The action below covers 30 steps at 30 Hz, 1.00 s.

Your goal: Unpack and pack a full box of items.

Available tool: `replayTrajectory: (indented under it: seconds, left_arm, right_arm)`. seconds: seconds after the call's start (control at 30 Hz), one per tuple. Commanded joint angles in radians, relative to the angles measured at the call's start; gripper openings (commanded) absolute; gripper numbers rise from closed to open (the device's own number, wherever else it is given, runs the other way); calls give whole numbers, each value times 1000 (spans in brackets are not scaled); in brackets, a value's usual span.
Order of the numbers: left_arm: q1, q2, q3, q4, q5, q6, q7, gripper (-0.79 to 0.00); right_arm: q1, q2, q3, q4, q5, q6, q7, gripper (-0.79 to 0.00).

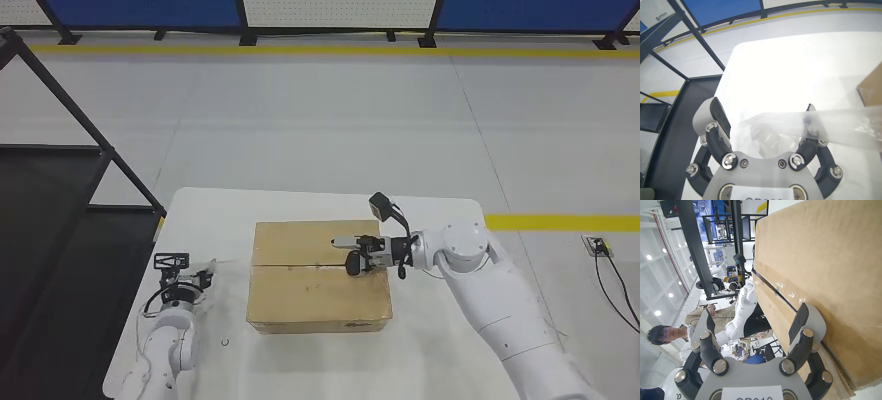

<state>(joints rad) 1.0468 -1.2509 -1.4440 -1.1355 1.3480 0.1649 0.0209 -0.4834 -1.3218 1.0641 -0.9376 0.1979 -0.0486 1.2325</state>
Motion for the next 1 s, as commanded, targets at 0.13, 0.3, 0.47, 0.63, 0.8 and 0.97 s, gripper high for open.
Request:
replayTrajectory:
  seconds: [0.13, 0.3, 0.47, 0.63, 0.8, 0.97]
  left_arm:
    - [-40, -14, -18, -24, -95, 106, -18, 0]
    - [-42, -22, -17, -70, -135, 129, -25, 0]
    - [-42, -25, -20, -123, -160, 116, -58, 0]
    - [-36, -30, -18, -178, -173, 132, -38, 0]
    - [3, -32, -36, -240, -215, 104, -8, 0]
    - [36, -33, -42, -300, -212, 92, 26, 0]
  right_arm:
    - [4, 1, -7, 7, 5, -1, -4, 0]
    - [9, 0, -14, 16, 10, -3, -6, 0]
    - [12, 0, -19, 25, 16, -12, -6, 0]
    - [12, 2, -21, 33, 22, -22, -4, 0]
    - [5, 6, -13, 42, 27, -31, -26, 0]
    - [-3, 9, -2, 42, 34, -36, -59, 0]
